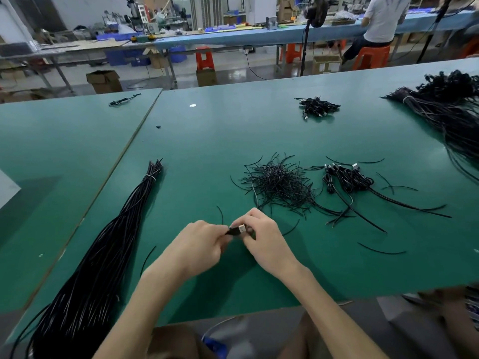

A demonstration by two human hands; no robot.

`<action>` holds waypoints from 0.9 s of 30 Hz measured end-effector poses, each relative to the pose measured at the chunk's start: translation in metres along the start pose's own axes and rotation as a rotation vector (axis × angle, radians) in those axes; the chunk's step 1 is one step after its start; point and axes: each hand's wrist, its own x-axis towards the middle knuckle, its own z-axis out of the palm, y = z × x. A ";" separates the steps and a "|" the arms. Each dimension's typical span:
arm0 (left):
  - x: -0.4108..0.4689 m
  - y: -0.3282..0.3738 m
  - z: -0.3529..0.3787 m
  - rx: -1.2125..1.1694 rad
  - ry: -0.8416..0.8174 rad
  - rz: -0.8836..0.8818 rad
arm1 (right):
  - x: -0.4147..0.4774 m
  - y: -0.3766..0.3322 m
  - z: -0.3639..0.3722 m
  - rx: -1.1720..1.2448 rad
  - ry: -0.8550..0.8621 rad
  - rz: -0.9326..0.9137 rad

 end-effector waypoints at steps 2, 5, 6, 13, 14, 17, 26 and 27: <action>0.000 0.005 0.008 0.128 0.082 -0.029 | -0.001 0.000 -0.002 0.031 0.034 -0.001; -0.002 0.011 0.017 0.161 0.292 -0.071 | -0.001 0.000 -0.001 0.053 0.058 -0.009; -0.002 0.013 0.020 0.150 0.363 -0.078 | -0.001 0.000 0.000 0.054 0.063 -0.016; 0.009 0.020 0.036 -0.162 0.597 -0.164 | -0.005 -0.002 0.001 0.250 0.040 0.036; 0.012 0.022 0.038 -0.315 0.611 -0.191 | -0.004 -0.002 -0.001 0.270 0.038 0.048; 0.016 0.033 0.039 -0.726 0.652 -0.194 | -0.003 -0.003 -0.003 0.321 0.021 0.081; 0.017 0.024 -0.001 -1.712 0.510 -0.003 | -0.001 -0.002 -0.002 0.273 0.032 0.123; 0.014 0.022 -0.002 -1.724 0.462 0.001 | -0.001 -0.002 -0.003 0.268 0.040 0.125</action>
